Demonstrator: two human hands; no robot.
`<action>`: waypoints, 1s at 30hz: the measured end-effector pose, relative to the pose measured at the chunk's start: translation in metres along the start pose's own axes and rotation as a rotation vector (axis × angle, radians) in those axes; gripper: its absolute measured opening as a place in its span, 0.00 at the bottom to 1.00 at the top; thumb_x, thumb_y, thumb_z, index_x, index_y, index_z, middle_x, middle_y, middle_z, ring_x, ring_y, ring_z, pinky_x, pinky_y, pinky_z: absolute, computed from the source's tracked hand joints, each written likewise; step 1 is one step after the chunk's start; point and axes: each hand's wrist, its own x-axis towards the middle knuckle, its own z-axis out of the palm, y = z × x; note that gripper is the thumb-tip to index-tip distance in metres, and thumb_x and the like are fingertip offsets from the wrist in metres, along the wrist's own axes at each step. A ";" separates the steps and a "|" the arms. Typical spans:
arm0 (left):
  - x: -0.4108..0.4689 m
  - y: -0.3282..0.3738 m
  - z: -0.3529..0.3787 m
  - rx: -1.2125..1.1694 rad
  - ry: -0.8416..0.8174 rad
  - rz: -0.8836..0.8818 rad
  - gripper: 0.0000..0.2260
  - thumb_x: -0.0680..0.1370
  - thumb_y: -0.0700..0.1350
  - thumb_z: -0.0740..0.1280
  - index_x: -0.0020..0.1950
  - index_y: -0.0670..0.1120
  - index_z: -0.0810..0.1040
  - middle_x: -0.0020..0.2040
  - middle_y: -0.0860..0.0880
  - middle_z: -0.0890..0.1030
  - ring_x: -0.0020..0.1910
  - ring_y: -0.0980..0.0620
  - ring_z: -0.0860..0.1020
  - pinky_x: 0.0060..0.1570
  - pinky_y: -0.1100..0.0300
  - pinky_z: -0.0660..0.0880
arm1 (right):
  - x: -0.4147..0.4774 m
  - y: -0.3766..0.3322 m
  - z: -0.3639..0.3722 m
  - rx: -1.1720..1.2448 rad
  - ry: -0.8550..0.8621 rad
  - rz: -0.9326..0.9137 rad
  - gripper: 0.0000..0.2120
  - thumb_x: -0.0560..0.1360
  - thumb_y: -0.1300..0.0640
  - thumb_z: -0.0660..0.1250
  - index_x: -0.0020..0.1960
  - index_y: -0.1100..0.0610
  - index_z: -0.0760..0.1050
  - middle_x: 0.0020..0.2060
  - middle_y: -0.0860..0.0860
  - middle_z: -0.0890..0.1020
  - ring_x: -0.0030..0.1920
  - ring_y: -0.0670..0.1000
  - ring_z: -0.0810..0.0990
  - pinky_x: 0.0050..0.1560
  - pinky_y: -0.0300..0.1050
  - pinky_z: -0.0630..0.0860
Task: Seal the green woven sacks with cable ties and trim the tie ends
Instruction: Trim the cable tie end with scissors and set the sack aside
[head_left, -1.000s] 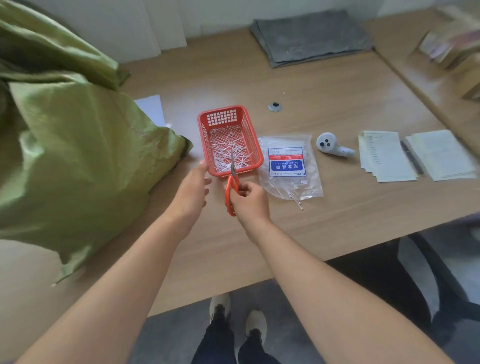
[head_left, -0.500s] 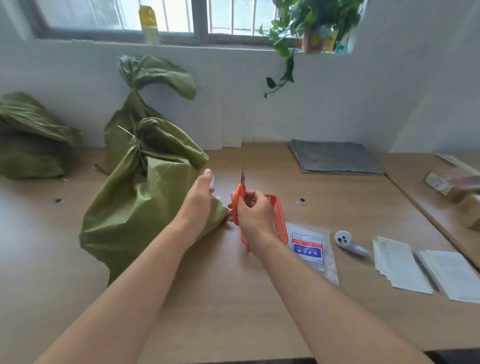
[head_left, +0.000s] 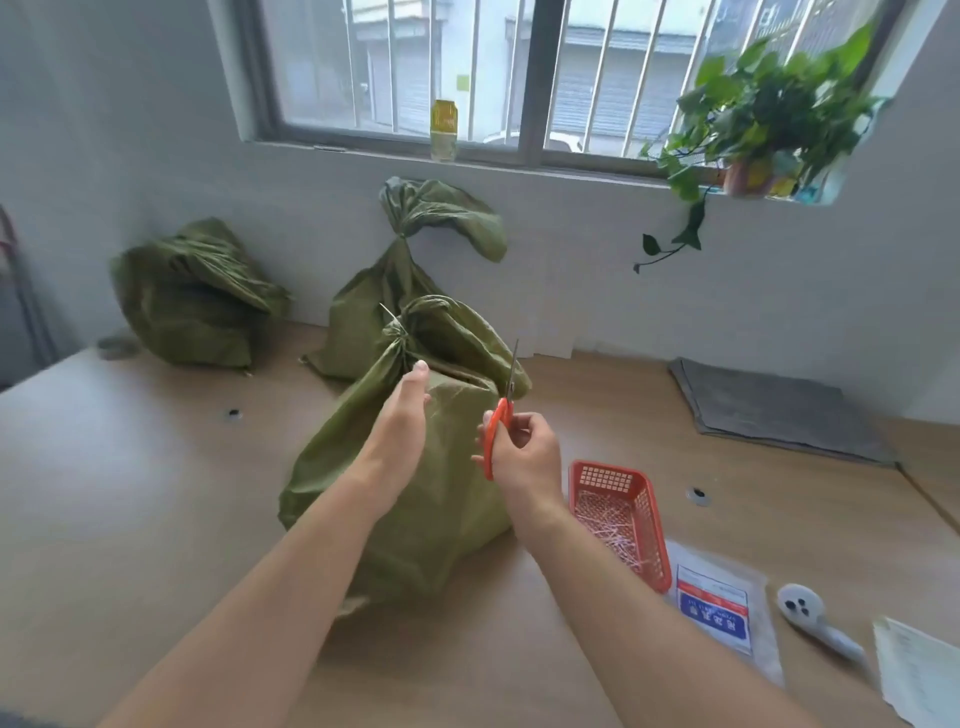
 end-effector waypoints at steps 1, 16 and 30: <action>0.010 0.000 -0.008 0.000 0.005 -0.010 0.25 0.85 0.63 0.52 0.78 0.53 0.69 0.74 0.49 0.73 0.74 0.48 0.70 0.77 0.45 0.62 | 0.004 0.002 0.012 0.001 0.004 0.005 0.09 0.80 0.47 0.71 0.49 0.53 0.78 0.42 0.51 0.87 0.44 0.50 0.88 0.47 0.57 0.87; 0.193 -0.002 -0.099 0.114 -0.016 0.008 0.11 0.87 0.51 0.58 0.49 0.53 0.77 0.48 0.55 0.80 0.48 0.55 0.78 0.62 0.50 0.75 | 0.092 0.008 0.153 -0.081 0.090 0.019 0.11 0.80 0.46 0.70 0.50 0.53 0.77 0.42 0.52 0.86 0.41 0.51 0.86 0.42 0.51 0.86; 0.312 -0.022 -0.094 0.303 0.175 0.102 0.07 0.71 0.53 0.77 0.45 0.52 0.88 0.39 0.55 0.87 0.42 0.50 0.87 0.52 0.47 0.84 | 0.163 0.002 0.118 -0.763 0.011 -0.137 0.07 0.76 0.48 0.74 0.49 0.48 0.78 0.39 0.43 0.83 0.40 0.42 0.82 0.37 0.31 0.75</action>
